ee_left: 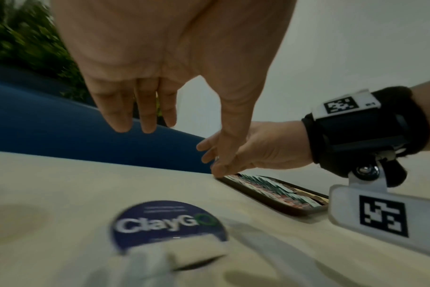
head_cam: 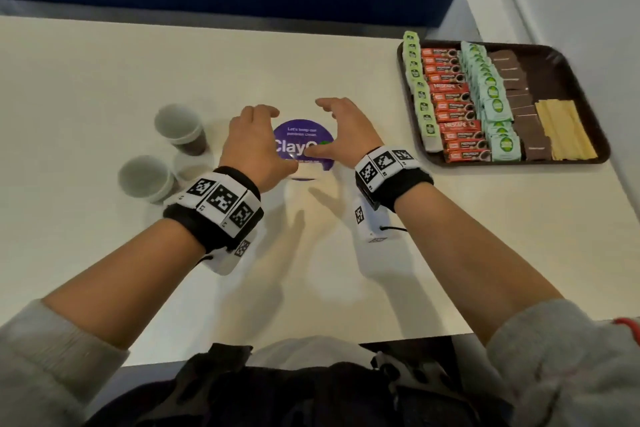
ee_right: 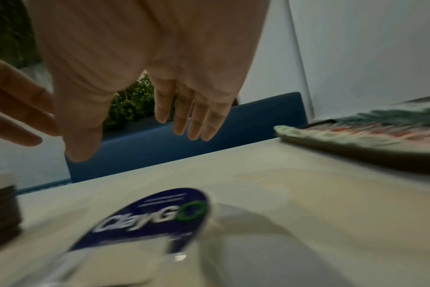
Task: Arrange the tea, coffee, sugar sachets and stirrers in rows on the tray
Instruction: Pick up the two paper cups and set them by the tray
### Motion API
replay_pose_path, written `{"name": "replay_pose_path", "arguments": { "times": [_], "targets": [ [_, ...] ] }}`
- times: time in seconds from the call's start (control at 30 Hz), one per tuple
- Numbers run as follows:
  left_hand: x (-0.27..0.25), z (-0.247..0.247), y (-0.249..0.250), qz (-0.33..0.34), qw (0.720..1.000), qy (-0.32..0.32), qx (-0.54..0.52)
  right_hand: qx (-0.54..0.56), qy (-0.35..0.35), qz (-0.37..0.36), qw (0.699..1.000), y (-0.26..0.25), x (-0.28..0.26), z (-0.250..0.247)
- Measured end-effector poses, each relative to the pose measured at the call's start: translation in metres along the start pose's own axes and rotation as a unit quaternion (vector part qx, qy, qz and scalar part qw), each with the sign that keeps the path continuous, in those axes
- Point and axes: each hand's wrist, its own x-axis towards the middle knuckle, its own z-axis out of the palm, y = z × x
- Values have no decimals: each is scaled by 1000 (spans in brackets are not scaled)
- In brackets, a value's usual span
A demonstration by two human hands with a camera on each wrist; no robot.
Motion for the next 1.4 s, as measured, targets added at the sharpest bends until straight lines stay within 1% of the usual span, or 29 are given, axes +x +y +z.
{"name": "replay_pose_path", "arguments": {
  "times": [0.1, 0.2, 0.23, 0.3, 0.37, 0.47, 0.57, 0.67, 0.77, 0.83, 0.97, 1.07, 1.13, 1.2, 1.3, 1.4],
  "targets": [
    [-8, -37, -47, -18, 998, 33, 44, 13, -19, -9, 1000, -49, 14, 37],
    [-16, -58, -87, -35, 993, 64, 97, 39, -39, -13, 998, -90, 30, 64],
    [-17, -62, -97, -51, 991, 56, 112, 49, -45, -12, 998, -101, 36, 72],
    [-18, -70, -112, -101, 985, 1, 141, 64, -55, -10, 996, -119, 46, 85],
    [-18, -75, -123, -131, 982, -52, 129, 67, -70, -7, 995, -132, 54, 96],
    [-16, -75, -137, -120, 986, -89, 71, 59, -85, -2, 995, -141, 63, 110],
    [-13, -73, -146, -112, 989, -93, 40, 34, -80, -9, 996, -145, 71, 119],
    [-9, -74, -147, -107, 989, -93, 42, 20, -71, -10, 997, -145, 75, 121],
    [-3, -74, -142, -105, 987, -110, 58, 22, -52, -10, 998, -140, 73, 117],
    [2, -73, -135, -100, 986, -119, 61, 31, -26, -3, 999, -131, 71, 108],
    [18, -62, -109, -76, 991, -106, 33, 59, 59, 40, 996, -104, 63, 78],
    [34, -47, -80, -59, 993, -102, 4, 84, 126, 79, 985, -75, 54, 53],
    [46, -35, -60, -45, 994, -98, -11, 100, 156, 103, 977, -53, 47, 35],
    [60, -22, -38, -39, 995, -93, -24, 102, 172, 121, 972, -29, 40, 16],
    [81, -2, -2, -40, 995, -79, -43, 93, 172, 137, 971, 6, 32, -9],
    [104, 17, 32, -45, 995, -60, -68, 88, 168, 138, 972, 39, 26, -29]
  ]
}}
